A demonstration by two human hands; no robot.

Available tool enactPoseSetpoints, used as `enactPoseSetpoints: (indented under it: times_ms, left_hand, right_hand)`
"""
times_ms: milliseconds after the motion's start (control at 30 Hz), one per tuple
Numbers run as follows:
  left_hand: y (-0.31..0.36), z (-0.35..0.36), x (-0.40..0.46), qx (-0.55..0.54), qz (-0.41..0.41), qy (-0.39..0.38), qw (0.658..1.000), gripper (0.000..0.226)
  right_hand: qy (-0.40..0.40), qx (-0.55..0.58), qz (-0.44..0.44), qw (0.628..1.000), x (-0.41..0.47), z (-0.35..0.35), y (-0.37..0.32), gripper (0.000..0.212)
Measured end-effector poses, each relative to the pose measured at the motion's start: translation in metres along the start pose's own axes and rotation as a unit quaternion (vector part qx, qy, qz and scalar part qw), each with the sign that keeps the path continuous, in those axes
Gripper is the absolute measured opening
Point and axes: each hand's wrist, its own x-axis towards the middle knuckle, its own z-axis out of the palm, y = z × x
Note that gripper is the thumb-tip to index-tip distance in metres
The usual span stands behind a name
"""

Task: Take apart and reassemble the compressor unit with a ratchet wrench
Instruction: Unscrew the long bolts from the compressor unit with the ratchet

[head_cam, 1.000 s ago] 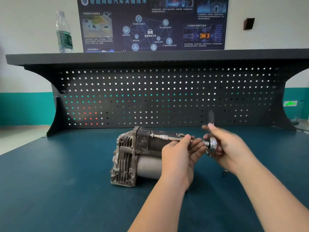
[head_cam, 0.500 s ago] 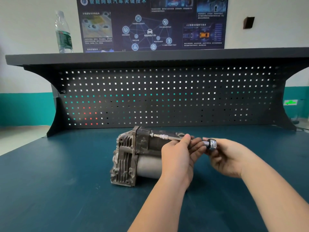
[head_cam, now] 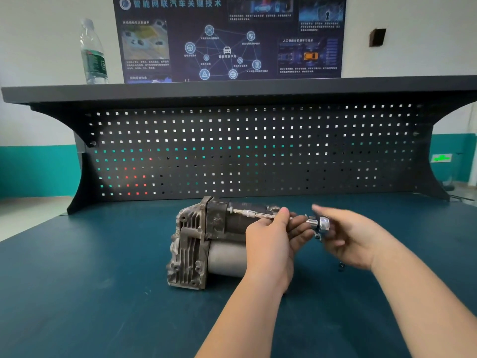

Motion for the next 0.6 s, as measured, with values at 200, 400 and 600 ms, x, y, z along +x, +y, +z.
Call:
enactPoseSetpoints:
  times_ms: [200, 400, 600]
  left_hand:
    - [0.001, -0.003, -0.001, -0.009, 0.002, -0.008, 1.000, 0.020]
    - [-0.002, -0.002, 0.000, 0.004, 0.005, 0.000, 1.000, 0.022]
    - [-0.002, -0.001, 0.001, 0.007, 0.012, 0.004, 1.000, 0.023]
  right_hand:
    - [-0.070, 0.045, -0.170, 0.982, -0.002, -0.002, -0.011, 0.021]
    - [-0.076, 0.008, -0.180, 0.981, -0.004, -0.006, -0.014, 0.022]
    - [0.017, 0.050, 0.037, 0.998, 0.005, 0.004, 0.004, 0.013]
